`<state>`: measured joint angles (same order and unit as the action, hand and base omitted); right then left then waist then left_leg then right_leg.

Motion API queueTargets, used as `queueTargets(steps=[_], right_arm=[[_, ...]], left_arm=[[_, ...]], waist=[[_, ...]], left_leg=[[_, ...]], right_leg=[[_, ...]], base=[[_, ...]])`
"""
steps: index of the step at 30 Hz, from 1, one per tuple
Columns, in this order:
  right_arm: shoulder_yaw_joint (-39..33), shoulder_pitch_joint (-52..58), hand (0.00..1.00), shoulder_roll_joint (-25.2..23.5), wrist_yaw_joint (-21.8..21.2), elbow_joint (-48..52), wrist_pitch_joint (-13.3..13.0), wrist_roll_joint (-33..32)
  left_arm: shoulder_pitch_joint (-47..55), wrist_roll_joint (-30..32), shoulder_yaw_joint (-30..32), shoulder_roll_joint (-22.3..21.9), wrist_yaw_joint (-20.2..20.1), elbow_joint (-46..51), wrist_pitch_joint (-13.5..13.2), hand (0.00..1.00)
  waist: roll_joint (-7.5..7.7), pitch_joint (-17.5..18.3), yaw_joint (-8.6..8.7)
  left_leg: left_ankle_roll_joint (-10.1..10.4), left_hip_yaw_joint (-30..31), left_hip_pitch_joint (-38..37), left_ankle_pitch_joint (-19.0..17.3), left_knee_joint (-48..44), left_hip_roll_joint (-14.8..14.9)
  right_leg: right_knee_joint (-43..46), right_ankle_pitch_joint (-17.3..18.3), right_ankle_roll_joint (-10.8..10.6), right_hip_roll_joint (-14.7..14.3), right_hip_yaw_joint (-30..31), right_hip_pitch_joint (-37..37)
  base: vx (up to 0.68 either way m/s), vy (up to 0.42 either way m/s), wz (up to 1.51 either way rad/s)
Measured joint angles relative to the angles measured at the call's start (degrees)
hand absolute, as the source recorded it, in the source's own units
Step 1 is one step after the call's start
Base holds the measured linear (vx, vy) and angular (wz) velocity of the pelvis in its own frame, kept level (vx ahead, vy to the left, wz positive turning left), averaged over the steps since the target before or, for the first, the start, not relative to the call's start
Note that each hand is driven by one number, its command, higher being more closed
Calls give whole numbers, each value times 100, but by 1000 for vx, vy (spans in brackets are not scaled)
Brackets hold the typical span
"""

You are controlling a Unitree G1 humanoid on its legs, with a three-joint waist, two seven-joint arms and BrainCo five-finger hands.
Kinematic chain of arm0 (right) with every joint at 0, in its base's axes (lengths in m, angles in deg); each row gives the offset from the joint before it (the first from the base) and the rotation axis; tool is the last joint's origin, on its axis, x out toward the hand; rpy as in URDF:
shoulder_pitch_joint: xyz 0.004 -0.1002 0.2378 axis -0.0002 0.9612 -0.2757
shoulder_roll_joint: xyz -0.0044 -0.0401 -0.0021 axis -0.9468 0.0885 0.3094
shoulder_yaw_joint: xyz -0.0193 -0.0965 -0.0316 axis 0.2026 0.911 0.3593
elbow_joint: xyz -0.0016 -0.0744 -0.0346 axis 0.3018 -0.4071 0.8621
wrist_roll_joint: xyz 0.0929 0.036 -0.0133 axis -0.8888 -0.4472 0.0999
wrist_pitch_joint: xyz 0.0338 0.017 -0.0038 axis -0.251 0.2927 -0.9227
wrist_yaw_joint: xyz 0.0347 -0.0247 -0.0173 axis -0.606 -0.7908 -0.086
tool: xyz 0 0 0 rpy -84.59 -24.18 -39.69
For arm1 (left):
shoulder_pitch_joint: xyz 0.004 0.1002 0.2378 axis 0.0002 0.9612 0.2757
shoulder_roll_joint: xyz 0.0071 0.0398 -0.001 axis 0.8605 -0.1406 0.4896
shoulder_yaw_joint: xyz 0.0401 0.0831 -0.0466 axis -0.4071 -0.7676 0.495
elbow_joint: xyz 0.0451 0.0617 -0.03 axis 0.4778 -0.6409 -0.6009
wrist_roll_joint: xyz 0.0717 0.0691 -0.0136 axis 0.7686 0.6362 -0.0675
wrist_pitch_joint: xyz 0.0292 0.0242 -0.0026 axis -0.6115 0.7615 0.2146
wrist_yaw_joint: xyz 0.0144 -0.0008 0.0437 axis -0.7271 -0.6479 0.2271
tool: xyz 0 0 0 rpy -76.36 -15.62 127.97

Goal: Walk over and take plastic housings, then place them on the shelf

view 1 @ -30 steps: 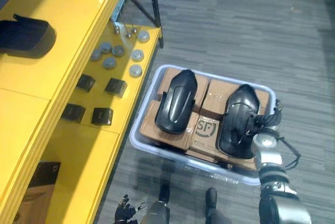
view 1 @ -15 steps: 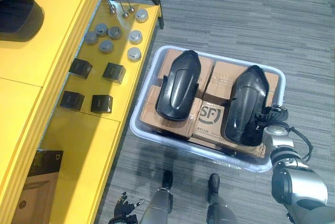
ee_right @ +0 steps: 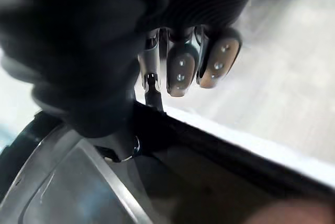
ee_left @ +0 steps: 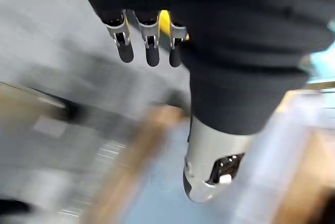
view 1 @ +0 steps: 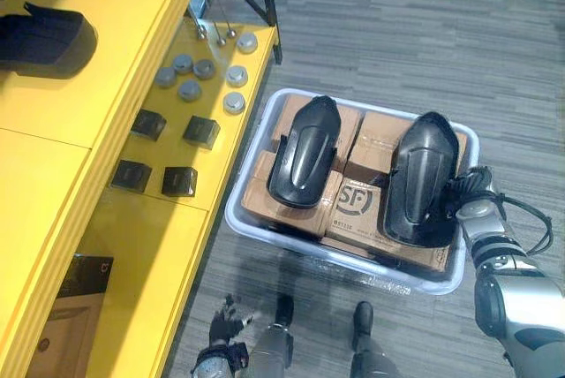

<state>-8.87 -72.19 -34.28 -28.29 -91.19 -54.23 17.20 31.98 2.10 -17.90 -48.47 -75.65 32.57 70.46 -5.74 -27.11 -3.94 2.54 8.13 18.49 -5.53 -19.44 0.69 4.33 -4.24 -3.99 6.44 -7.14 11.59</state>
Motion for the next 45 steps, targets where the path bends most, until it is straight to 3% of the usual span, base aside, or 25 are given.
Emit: queueTargets(steps=[6,10,13,16,19,25,34,39,40,45], right_arm=[[251,904,100,88,-26,1775,21,756],[423,1638,100,-186,-139,2438,4,1137],[595,1900,100,-429,-149,2790,2,1141],[834,2017,100,-699,-159,3311,-23,1140],[901,2233,100,-948,-137,3950,-38,1141],[1054,2976,100,-1569,-7,5235,-239,1207],[1830,3346,100,-2242,31,5504,-521,1087],[2056,3384,100,-2380,51,5508,-582,845],[2062,3403,100,-2378,57,5508,-582,766],[2222,3464,100,-2279,143,5543,-582,423]], left_arm=[[383,-131,6,123,-256,1781,89,0],[294,-316,-77,324,-544,2446,233,0],[-204,-516,-487,613,-634,2451,258,0],[-934,-1136,-1043,646,-640,2160,272,0],[-1235,-1357,-1409,598,-642,2019,300,0],[-1305,-1809,-1635,536,-629,1798,358,0],[-1444,-1782,-1913,516,-407,1617,370,0],[-1474,-1786,-1929,578,-232,1540,364,0],[-1474,-1784,-1974,578,-187,1540,364,100],[-1474,-1783,-2045,593,149,1540,359,100]], waist=[[10,371,81],[39,939,192],[114,1217,292],[223,1395,344],[280,1581,394],[376,1864,470],[517,2140,501],[523,2214,481],[523,2226,453],[533,2282,461]], left_leg=[[33,-26,-600,165,567,15],[44,-46,-985,280,988,42],[61,-100,-1221,359,1227,70],[86,-171,-1404,455,1424,122],[108,-168,-1480,505,1538,161],[150,-165,-1676,630,1777,216],[198,-169,-1781,752,2037,275],[199,-168,-1786,751,2051,273],[200,-165,-1786,751,2050,273],[210,-68,-1805,743,2016,272]], right_leg=[[-218,0,-1,7,0,-424],[-409,-1,0,3,-7,-697],[-510,-10,13,-9,17,-839],[-587,-51,56,-41,42,-931],[-594,-61,68,-78,39,-954],[-690,-85,99,-131,25,-1103],[-815,-132,126,-188,29,-1147],[-904,-164,132,-190,24,-1190],[-905,-164,133,-190,21,-1194],[-910,-164,134,-193,-55,-1280]], base=[[34,-14,0],[68,-20,-1],[38,-15,-7],[4,-18,-11],[-1,-8,-2],[0,0,0],[14,0,0],[53,11,1],[48,15,3],[21,7,9]])
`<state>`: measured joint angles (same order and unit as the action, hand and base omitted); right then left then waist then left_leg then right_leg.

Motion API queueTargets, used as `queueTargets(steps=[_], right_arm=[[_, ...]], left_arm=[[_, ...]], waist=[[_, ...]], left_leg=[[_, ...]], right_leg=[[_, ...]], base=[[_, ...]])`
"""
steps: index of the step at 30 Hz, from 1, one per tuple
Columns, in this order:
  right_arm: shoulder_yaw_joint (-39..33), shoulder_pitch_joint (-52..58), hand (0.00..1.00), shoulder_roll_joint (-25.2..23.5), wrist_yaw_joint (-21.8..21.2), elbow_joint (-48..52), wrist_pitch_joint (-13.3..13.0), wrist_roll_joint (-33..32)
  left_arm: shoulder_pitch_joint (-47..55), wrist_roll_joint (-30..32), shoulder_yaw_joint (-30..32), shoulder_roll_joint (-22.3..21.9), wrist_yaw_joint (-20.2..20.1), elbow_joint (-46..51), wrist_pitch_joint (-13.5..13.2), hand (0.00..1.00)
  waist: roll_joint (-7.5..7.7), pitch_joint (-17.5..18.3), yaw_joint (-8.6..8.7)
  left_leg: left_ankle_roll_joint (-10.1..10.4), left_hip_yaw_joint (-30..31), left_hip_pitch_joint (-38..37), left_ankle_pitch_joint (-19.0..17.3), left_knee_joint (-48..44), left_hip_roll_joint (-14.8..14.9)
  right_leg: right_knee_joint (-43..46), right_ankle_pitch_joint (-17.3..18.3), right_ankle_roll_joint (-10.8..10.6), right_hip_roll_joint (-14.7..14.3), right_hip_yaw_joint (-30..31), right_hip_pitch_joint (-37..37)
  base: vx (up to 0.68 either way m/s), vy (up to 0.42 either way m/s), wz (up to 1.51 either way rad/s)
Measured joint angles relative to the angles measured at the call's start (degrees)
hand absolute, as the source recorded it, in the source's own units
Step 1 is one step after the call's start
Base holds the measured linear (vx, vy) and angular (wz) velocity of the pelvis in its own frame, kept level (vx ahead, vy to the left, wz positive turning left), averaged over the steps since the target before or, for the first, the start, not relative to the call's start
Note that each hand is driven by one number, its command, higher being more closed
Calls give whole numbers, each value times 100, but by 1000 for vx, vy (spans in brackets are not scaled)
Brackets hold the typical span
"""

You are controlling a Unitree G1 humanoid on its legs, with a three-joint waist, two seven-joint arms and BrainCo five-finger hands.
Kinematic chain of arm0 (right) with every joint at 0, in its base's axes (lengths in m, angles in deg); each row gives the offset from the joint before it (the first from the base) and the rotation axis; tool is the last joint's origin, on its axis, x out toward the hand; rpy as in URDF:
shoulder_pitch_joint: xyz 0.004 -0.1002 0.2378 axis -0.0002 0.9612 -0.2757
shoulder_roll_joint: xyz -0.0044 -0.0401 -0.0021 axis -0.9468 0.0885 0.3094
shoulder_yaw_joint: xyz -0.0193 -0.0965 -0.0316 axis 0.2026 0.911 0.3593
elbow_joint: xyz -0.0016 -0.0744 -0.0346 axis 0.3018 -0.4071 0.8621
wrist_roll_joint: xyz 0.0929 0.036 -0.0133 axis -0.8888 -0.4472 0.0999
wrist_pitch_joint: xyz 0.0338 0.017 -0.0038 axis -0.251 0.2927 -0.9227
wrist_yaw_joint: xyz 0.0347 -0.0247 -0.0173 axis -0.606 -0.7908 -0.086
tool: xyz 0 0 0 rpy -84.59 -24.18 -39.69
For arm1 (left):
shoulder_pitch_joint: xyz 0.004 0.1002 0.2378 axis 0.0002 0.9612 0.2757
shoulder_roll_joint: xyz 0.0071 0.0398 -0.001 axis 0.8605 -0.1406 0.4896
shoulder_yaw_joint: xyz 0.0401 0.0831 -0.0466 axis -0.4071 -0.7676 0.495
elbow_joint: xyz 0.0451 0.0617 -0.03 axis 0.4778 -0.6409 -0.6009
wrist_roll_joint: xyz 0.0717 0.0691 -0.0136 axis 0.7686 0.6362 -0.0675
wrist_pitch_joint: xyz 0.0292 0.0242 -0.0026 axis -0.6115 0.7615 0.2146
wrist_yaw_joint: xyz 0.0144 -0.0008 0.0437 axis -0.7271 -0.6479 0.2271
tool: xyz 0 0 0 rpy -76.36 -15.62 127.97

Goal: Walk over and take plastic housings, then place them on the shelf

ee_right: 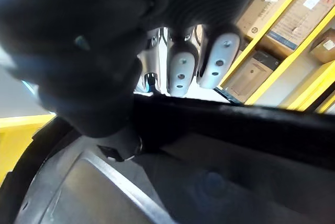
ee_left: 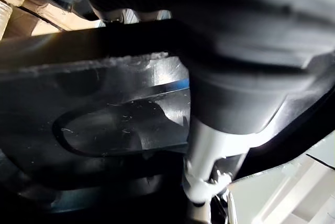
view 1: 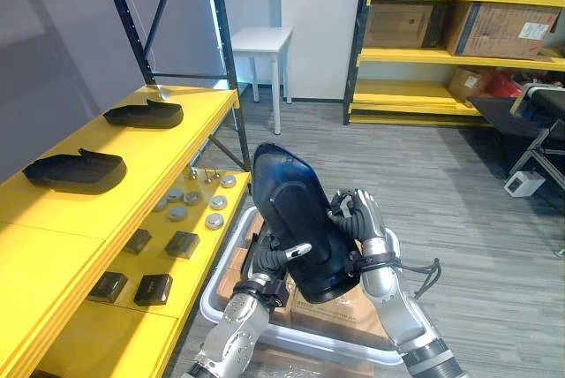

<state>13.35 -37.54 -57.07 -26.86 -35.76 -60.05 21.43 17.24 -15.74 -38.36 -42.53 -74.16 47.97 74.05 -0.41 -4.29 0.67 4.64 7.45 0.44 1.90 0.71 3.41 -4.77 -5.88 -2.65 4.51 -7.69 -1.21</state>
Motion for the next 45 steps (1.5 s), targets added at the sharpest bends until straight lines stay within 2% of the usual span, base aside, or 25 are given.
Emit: queueTargets(steps=[5,8,11,13,15,17,19,20,21,22,23,24,25,26,27,28,29,30,32,33,34,36,39,42,45], right_arm=[[357,112,100,269,224,247,-1,-396],[499,294,100,332,446,555,-16,-524],[499,281,100,364,620,555,-106,-711],[555,179,100,354,640,534,-241,-710],[705,15,100,308,640,427,-360,-710],[936,-49,100,124,638,397,-461,-720],[1101,58,100,-166,638,374,-535,-761],[1103,165,100,-276,638,339,-596,-871],[1102,211,100,-271,638,303,-628,-887],[1091,302,100,-287,636,263,-672,-978],[1095,320,0,-329,617,215,-729,-1112],[1090,297,0,-378,616,146,-787,-1133],[1085,269,0,-440,576,110,-883,-1254],[1084,272,0,-465,561,110,-945,-1330],[1064,288,0,-492,504,105,-1014,-1368],[1063,294,0,-489,386,99,-1057,-1518],[1061,312,0,-483,354,95,-1079,-1606],[1029,382,0,-454,204,99,-1152,-1800],[891,593,0,-455,-10,140,-1226,-1844],[846,675,0,-494,-89,163,-1234,-1884],[810,811,0,-490,-181,184,-1277,-1983],[694,1093,0,-395,-382,287,-1286,-2155],[661,1523,0,-327,-818,549,-1286,-2423],[640,1875,0,-332,-1155,650,-1285,-2596],[524,1937,0,-359,-1262,778,-1277,-2714]], left_arm=[[2,-67,5,-52,473,3,-110,100],[22,-175,211,-306,594,55,-330,100],[23,-229,505,-593,617,146,-450,100],[133,-227,644,-646,619,335,-540,100],[468,-224,839,-650,629,776,-596,100],[938,-202,1060,-645,647,1296,-626,100],[1350,-104,1245,-644,683,1634,-645,100],[1513,43,1270,-674,701,1762,-645,100],[1564,120,1269,-699,712,1765,-645,100],[1617,289,1279,-683,737,1787,-644,100],[1648,500,1356,-654,741,1843,-641,100],[1658,601,1368,-636,743,1900,-640,100],[1656,801,1464,-593,745,1994,-644,100],[1657,869,1500,-587,745,2049,-645,100],[1659,1055,1563,-571,745,2120,-656,100],[1660,1224,1603,-535,745,2126,-696,100],[1661,1276,1604,-503,745,2141,-713,100],[1663,1493,1609,-426,732,2167,-742,100],[1663,1704,1591,-331,674,2173,-739,100],[1656,1764,1600,-238,642,2219,-739,100],[1675,1872,1595,-195,599,2223,-717,100],[1688,2226,1594,-218,524,2232,-644,100],[1625,2936,1862,-241,454,2249,-545,100],[1325,3565,2236,-305,519,2247,-351,100],[1044,3895,2441,-309,612,2074,-268,100]], waist=[[4,6,-20],[1,9,-85],[-13,17,-44],[-29,28,-104],[-64,52,-156],[-54,67,-302],[-19,154,-396],[-54,186,-388],[-90,210,-387],[-63,208,-369],[14,205,-319],[19,204,-304],[4,193,-289],[16,184,-289],[0,140,-285],[-3,103,-288],[2,100,-289],[37,110,-266],[112,109,-179],[314,85,-164],[375,36,-171],[231,53,-167],[234,60,-149],[214,52,-139],[200,43,-137]], left_leg=[[58,361,169,29,-97,-49],[177,715,423,128,-99,-56],[-38,-991,856,96,-358,412],[-310,-3045,1053,-18,-909,1009],[-312,-3976,1036,-15,-1136,1246],[-255,-3958,1008,43,-1102,1045],[-245,-3761,897,92,-856,597],[-306,-3388,759,68,-629,214],[-346,-3236,676,81,-555,110],[-485,-2876,446,170,-394,-102],[-551,-2471,260,147,-308,-258],[-620,-2277,219,115,-293,-298],[-692,-1875,201,79,-303,-305],[-693,-1662,171,78,-290,-298],[-696,-1303,116,77,-282,-303],[-695,-988,34,79,-278,-314],[-681,-843,19,88,-283,-317],[-665,-498,26,97,-303,-319],[-553,-64,51,70,-319,-405],[-427,73,28,19,-327,-578],[-299,201,-6,-63,-368,-650],[-207,222,65,-125,-413,-390],[-43,129,33,-238,-372,-30],[-16,173,51,-251,-315,42],[-1,322,32,-241,-292,31]], right_leg=[[-1,13,17,-10,-395,-76],[1,44,65,1,-928,-109],[5,125,46,123,-1837,-281],[79,250,-87,264,-2456,-377],[259,361,-223,433,-2729,-395],[354,430,-328,657,-2862,-450],[731,629,-490,1073,-3087,-550],[1579,779,-536,1553,-3414,-593],[2050,783,-530,1756,-3521,-576],[3127,722,-424,2204,-3514,-573],[4056,417,33,2526,-3194,-445],[4468,491,141,2543,-2832,-296],[5203,955,144,2283,-2124,103],[5417,1176,102,2089,-1804,281],[5499,1519,67,1694,-1374,537],[5212,1722,65,1417,-1156,698],[4977,1801,66,1294,-1044,782],[4167,1814,62,921,-544,981],[2942,1673,54,542,256,1038],[2409,1046,101,537,615,1027],[2287,1122,-254,583,718,923],[1807,991,-165,365,526,719],[962,569,-24,-22,517,349],[749,491,6,-100,463,274],[676,494,7,-87,295,145]], base=[[-42,-16,37],[-54,-45,91],[-72,-46,150],[24,43,141],[120,153,96],[124,229,53],[237,261,81],[297,268,120],[337,324,172],[256,258,174],[247,233,177],[224,123,175],[168,24,135],[200,-41,173],[184,-96,165],[204,-134,158],[184,-167,150],[140,-163,119],[117,-233,130],[125,-325,108],[105,-267,58],[112,-184,14],[129,-124,-22],[117,-50,-1],[75,-5,31]])
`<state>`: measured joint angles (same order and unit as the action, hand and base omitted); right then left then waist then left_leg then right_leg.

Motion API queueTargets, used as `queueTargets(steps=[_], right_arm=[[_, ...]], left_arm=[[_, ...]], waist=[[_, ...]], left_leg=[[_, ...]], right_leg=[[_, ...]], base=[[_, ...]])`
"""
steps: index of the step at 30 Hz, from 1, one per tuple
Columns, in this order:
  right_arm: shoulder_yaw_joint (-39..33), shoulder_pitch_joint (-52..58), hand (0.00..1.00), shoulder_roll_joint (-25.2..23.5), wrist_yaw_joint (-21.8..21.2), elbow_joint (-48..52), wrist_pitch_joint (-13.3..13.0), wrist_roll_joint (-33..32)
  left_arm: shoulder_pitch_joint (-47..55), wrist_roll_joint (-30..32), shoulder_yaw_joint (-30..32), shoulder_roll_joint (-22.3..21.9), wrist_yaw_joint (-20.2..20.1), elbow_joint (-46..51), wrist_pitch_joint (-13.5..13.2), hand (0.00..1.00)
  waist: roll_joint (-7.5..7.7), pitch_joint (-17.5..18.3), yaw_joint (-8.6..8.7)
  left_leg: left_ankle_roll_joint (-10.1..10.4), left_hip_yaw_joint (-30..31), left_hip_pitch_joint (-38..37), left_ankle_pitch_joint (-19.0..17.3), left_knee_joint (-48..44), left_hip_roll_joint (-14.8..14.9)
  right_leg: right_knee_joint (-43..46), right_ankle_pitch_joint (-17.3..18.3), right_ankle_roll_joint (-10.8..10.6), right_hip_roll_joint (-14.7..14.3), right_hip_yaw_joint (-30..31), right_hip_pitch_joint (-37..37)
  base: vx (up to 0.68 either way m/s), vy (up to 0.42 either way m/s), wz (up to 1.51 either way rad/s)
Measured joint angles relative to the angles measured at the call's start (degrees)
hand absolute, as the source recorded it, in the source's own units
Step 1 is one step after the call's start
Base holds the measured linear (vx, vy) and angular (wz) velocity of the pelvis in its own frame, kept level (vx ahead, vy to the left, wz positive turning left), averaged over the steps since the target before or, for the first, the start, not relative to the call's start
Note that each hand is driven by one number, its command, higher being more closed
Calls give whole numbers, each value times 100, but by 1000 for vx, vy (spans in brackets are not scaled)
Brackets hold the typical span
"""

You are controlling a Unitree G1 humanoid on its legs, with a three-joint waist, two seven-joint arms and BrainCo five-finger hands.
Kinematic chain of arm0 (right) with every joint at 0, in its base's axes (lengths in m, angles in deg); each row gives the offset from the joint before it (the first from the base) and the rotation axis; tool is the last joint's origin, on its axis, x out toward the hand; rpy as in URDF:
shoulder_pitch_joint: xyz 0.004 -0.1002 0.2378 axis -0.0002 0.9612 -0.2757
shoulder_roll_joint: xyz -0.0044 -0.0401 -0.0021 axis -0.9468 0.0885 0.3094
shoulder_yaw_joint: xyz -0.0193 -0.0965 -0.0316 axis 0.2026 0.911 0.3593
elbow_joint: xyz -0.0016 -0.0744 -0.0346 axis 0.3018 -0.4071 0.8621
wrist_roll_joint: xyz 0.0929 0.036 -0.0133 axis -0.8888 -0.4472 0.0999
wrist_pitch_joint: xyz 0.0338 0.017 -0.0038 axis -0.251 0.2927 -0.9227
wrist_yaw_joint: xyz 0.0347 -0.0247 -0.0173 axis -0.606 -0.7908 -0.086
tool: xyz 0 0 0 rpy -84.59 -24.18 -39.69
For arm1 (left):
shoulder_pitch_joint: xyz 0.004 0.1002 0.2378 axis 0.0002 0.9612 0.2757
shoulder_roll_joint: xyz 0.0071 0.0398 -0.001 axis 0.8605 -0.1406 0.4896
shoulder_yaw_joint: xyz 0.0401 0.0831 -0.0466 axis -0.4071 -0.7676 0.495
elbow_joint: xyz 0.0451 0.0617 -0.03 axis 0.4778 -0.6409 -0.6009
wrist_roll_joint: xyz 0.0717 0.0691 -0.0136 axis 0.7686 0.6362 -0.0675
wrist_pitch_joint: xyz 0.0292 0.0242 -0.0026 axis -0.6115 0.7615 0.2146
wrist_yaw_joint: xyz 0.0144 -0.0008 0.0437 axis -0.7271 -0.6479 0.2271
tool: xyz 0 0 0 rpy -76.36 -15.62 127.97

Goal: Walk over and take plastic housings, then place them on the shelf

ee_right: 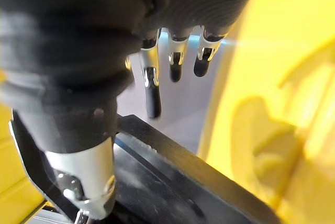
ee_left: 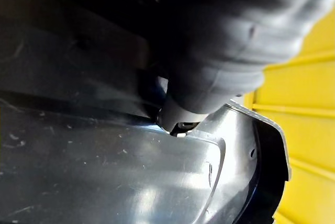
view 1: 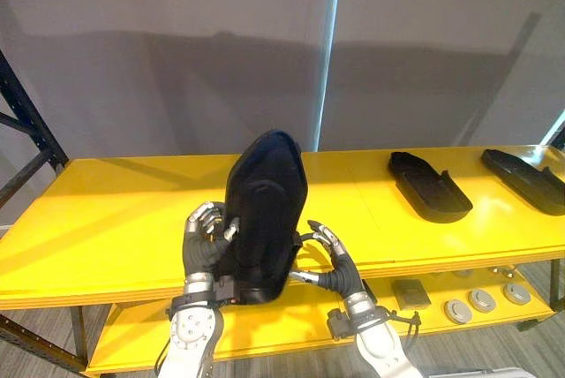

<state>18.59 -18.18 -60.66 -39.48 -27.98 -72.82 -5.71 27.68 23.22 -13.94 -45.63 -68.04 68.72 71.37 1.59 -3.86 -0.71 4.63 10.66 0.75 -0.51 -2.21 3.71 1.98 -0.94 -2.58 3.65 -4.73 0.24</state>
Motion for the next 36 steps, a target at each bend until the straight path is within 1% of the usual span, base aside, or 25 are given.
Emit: queueTargets(steps=[2,3,4,5,6,7,8,9,11,12,13,14,16,17,18,19,20,21,23,27,29,33,36], right_arm=[[-224,-14,0,-102,-5,407,-1,-45],[-336,-18,0,-172,32,580,-6,-171],[-534,-4,0,-258,116,812,-6,-259],[-661,28,0,-305,153,951,-5,-298],[-964,141,0,-366,221,1256,-8,-391],[-1299,263,0,-396,325,1518,-22,-411],[-1450,319,0,-390,367,1613,-27,-416],[-1797,449,0,-387,450,1670,-75,-497],[-1997,627,0,-393,525,1665,-73,-704],[-2074,834,0,-384,528,1664,-71,-874],[-2081,1067,0,-363,518,1636,-65,-906],[-2077,1183,0,-348,498,1606,-61,-912],[-1929,1733,0,-169,292,1334,-35,-990],[-1874,1874,0,-92,224,1234,5,-991],[-1705,2144,0,81,62,1001,92,-963],[-1604,2426,0,186,-113,759,146,-841],[-1563,2558,0,241,-173,643,169,-834],[-1453,2798,0,298,-312,427,196,-669],[-1317,3054,0,298,-493,-8,202,-339],[-1130,3064,0,281,-617,-662,205,45],[-1080,3052,0,278,-613,-879,208,70],[-1027,2982,0,272,-595,-952,213,159],[-1022,2837,0,269,-564,-1090,214,160]], left_arm=[[-315,13,104,6,119,-460,65,100],[-408,-108,157,7,197,-639,116,100],[-483,-302,268,3,280,-780,164,100],[-523,-375,311,12,303,-839,185,100],[-605,-588,360,50,346,-929,217,100],[-686,-826,410,90,359,-1020,219,100],[-752,-899,426,109,360,-1098,218,100],[-972,-1222,476,197,358,-1323,220,100],[-1229,-1637,534,362,374,-1531,240,100],[-1499,-2027,530,544,369,-1716,251,100],[-1803,-2354,535,737,367,-1938,255,100],[-1959,-2513,534,835,362,-2055,257,100],[-2547,-3007,506,1190,343,-2553,264,100],[-2683,-3110,492,1263,331,-2688,264,100],[-2936,-3248,481,1415,258,-2971,267,100],[-3203,-3353,389,1543,196,-3338,279,100],[-3310,-3381,311,1617,187,-3514,296,100],[-3491,-3458,143,1762,132,-3818,338,100],[-3806,-3606,-144,1938,81,-4252,373,100],[-4014,-3922,-398,2240,-15,-4577,388,100],[-4034,-4018,-414,2370,-24,-4627,393,100],[-4244,-4128,-556,2601,-14,-5185,445,100],[-4262,-4240,-638,2708,-16,-5216,505,100]], waist=[[-23,-15,24],[-33,-20,46],[-50,-23,132],[-55,-20,172],[-64,-12,253],[-76,2,368],[-91,26,399],[-126,42,428],[-130,47,475],[-131,48,525],[-138,49,566],[-143,46,586],[-172,48,721],[-180,49,772],[-200,34,832],[-224,10,895],[-235,2,929],[-256,-16,972],[-258,-167,996],[-260,-407,1077],[-265,-475,1091],[-264,-762,1087],[-263,-819,1086]], left_leg=[[40,68,58,45,-11,-51],[44,24,95,78,-4,-75],[50,-19,100,108,49,-95],[49,-45,92,116,111,-101],[23,-318,49,96,259,-45],[14,-772,-1,111,400,57],[-4,-890,-16,203,453,79],[9,-1013,-80,390,549,93],[33,-1111,-165,437,633,90],[35,-1186,-159,448,640,91],[35,-1291,-144,448,665,101],[36,-1350,-135,448,682,110],[38,-1499,-38,449,710,129],[38,-1530,3,449,710,133],[38,-1598,76,449,710,145],[38,-1619,132,449,710,155],[38,-1624,153,449,710,160],[38,-1652,200,449,708,170],[38,-1675,204,450,699,183],[38,-1668,236,450,660,181],[38,-1668,328,450,629,180],[41,-1674,412,476,605,179],[40,-1691,497,490,605,176]], right_leg=[[-31,6,4,59,-110,-31],[-31,9,5,88,-131,-28],[-29,21,-8,124,-183,-24],[-29,25,-13,139,-186,-20],[-30,44,-18,155,-190,-20],[-26,58,-38,191,-216,-23],[-26,58,-42,199,-212,-7],[-26,53,-56,201,-164,9],[-21,51,-58,199,-56,40],[3,50,-58,197,-10,107],[55,51,-57,181,102,217],[62,50,-57,170,140,264],[90,41,-64,141,288,468],[91,40,-65,133,342,521],[94,16,-67,114,415,634],[90,0,-68,102,434,701],[91,-2,-68,98,436,724],[91,-7,-63,88,454,771],[92,-11,-58,72,477,779],[98,-10,-56,74,473,803],[140,-10,-56,75,480,905],[240,-9,-55,72,510,1035],[278,-9,-55,71,536,1155]], base=[[-7,21,29],[-54,31,17],[-45,19,12],[-58,23,12],[-21,10,20],[-15,16,19],[30,33,5],[41,45,-15],[50,40,-27],[59,34,-39],[55,31,-39],[43,26,-42],[49,26,-35],[48,25,-30],[40,16,-23],[45,11,-19],[48,5,-9],[45,3,-8],[27,1,-5],[0,0,0],[0,0,0],[-8,2,0],[-3,15,-4]])
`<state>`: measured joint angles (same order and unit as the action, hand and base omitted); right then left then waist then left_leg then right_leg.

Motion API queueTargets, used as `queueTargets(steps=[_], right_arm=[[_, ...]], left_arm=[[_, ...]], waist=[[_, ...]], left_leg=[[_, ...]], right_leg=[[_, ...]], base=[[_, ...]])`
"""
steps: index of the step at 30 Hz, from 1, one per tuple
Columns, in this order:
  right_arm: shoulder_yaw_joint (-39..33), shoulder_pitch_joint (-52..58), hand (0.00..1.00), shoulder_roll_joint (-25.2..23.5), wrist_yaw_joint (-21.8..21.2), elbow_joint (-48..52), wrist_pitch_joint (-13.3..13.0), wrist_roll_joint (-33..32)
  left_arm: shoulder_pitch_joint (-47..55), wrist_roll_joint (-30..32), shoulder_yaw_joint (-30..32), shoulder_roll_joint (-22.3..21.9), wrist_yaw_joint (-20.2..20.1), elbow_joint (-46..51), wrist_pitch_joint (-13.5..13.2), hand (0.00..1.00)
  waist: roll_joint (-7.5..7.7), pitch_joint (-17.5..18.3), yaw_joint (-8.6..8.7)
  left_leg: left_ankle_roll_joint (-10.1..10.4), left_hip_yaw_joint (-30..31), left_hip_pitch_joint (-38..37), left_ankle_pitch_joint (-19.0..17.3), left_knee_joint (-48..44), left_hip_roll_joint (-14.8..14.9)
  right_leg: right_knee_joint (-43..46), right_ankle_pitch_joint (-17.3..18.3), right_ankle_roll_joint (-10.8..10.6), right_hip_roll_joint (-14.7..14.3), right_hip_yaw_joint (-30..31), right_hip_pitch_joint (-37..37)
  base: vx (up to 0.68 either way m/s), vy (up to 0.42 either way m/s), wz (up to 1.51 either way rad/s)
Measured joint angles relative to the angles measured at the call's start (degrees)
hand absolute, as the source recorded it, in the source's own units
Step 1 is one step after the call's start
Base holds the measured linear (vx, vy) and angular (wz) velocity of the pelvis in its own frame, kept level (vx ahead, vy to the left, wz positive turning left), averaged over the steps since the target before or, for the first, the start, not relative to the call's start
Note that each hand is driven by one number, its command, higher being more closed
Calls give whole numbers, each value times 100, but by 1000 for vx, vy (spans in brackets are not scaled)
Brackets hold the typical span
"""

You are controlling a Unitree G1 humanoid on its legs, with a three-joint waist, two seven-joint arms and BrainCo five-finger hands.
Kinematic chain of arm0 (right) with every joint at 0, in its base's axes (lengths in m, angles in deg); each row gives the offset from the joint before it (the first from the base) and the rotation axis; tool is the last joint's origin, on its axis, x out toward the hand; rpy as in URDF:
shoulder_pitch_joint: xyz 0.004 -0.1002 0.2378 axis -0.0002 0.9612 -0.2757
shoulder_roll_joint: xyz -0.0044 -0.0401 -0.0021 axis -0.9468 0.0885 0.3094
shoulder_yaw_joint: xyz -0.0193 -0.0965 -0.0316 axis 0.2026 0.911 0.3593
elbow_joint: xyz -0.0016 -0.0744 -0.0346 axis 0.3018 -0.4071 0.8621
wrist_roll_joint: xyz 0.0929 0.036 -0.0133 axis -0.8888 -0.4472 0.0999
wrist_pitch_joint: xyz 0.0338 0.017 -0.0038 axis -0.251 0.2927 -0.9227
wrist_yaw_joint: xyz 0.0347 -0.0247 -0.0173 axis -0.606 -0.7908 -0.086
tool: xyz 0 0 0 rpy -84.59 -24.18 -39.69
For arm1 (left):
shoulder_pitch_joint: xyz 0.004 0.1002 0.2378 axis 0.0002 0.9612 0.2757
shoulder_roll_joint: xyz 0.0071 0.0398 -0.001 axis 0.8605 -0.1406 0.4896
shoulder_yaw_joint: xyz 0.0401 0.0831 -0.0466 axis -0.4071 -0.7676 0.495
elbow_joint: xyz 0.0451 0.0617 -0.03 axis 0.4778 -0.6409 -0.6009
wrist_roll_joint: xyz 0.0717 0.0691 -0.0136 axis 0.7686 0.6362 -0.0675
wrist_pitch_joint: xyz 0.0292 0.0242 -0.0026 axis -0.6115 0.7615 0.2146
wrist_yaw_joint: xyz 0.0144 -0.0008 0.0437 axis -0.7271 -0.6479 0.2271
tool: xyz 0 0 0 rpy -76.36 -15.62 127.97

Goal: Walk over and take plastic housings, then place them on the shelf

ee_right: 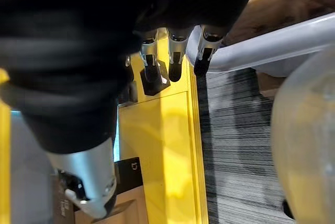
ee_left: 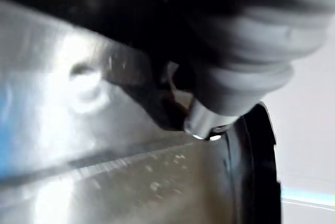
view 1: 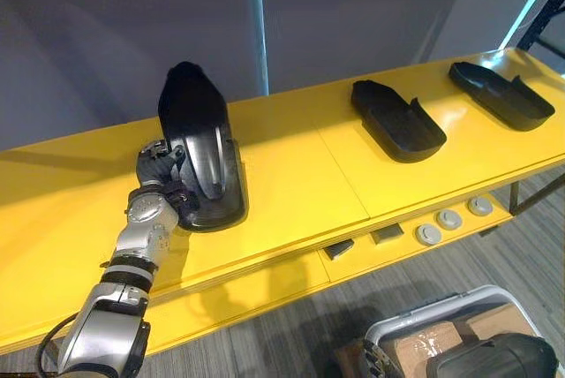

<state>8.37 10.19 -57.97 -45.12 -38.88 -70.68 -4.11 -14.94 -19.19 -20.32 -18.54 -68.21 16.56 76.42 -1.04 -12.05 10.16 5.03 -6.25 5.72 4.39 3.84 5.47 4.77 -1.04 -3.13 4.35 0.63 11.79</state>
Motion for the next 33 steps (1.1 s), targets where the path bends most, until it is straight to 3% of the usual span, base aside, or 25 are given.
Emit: queueTargets(steps=[1,17,22,28,30,33], right_arm=[[22,-15,0,-1,20,-13,4,0],[448,-259,0,-39,120,-77,10,-1],[545,-363,0,-57,138,-321,41,-1],[505,-566,0,-60,136,-496,34,0],[373,-608,0,-107,141,-654,29,0],[-36,-631,0,-275,205,-684,-20,0]], left_arm=[[-53,-1,-17,17,-1,-29,37,0],[-1143,0,-668,159,30,-568,113,0],[-1222,26,-554,25,310,91,106,0],[-639,1605,501,-501,975,2005,31,0],[169,2537,888,-993,1278,3178,32,0],[1665,3745,953,-1796,1541,4678,29,0]], waist=[[-3,-15,-2],[11,-339,19],[13,-341,-1],[9,-326,-47],[7,-266,-92],[-15,-92,-221]], left_leg=[[-12,2,54,14,0,-2],[-15,-50,69,26,2,18],[-16,-27,-22,26,2,25],[-17,73,-222,25,-7,32],[-17,177,-304,24,-4,34],[-16,316,-383,25,31,34]], right_leg=[[7,-1,0,1,1,57],[47,-17,20,-26,50,118],[33,-17,22,-28,26,0],[-32,-3,14,-25,-116,-311],[-39,37,8,-17,-198,-436],[-40,84,12,-9,-330,-576]], base=[[0,0,0],[4,6,-1],[5,14,3],[-9,14,9],[28,13,25],[49,17,22]])
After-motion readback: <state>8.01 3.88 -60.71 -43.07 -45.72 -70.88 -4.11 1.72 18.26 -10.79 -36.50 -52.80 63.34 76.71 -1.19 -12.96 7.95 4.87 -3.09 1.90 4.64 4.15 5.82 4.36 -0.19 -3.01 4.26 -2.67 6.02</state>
